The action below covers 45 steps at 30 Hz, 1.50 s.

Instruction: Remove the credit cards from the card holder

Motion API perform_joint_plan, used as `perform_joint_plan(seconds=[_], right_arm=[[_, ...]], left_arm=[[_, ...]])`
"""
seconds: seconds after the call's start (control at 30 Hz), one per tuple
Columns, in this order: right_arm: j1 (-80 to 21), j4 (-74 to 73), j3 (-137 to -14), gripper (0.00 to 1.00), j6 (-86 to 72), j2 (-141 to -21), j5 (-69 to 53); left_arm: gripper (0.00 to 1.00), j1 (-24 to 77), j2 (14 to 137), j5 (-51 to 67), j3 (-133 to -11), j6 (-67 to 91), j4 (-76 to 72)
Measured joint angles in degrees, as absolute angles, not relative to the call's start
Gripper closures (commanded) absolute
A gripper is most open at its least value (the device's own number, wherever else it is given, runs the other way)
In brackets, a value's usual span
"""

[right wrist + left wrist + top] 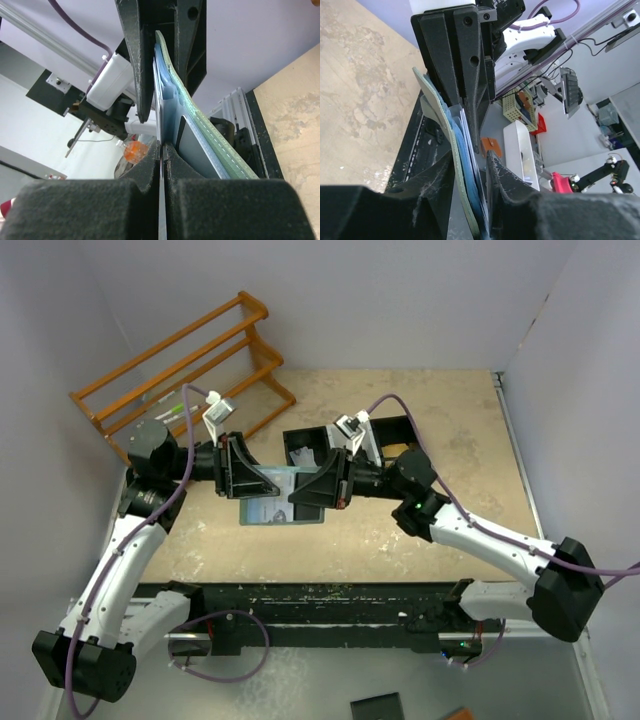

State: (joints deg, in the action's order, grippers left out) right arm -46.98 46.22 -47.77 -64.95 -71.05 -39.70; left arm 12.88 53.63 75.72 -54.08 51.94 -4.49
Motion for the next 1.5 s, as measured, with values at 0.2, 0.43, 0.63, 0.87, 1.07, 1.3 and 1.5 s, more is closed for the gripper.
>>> perform_joint_plan(seconds=[0.2, 0.43, 0.63, 0.87, 1.07, 1.3, 1.5], right_arm=[[-46.7, 46.2, -45.6, 1.00, -65.0, -68.5, -39.4], [-45.0, 45.6, -44.9, 1.00, -65.0, -66.4, -38.2], [-44.3, 45.5, -44.5, 1.00, -65.0, -65.5, -38.2], [-44.2, 45.4, -44.3, 1.00, -65.0, -65.1, -38.5], [-42.9, 45.3, -43.0, 1.00, -65.0, -63.5, -39.0], [-40.2, 45.1, -41.6, 1.00, -65.5, -61.2, -40.4], [-39.2, 44.8, -41.6, 1.00, -65.9, -61.2, -41.8]], left_arm=[[0.74, 12.9, 53.6, 76.4, -53.8, 54.5, -6.8], [0.75, 12.9, 53.6, 76.5, -53.8, 55.5, -8.1], [0.86, 12.9, 53.4, 76.6, -53.8, 55.9, -8.2], [0.96, 12.9, 53.4, 76.6, -53.8, 56.1, -8.1], [0.96, 13.3, 53.5, 76.3, -53.8, 56.0, -8.1], [0.96, 13.1, 53.4, 76.3, -53.8, 56.2, -8.1], [1.00, 13.1, 53.4, 76.3, -53.8, 56.1, -7.9]])
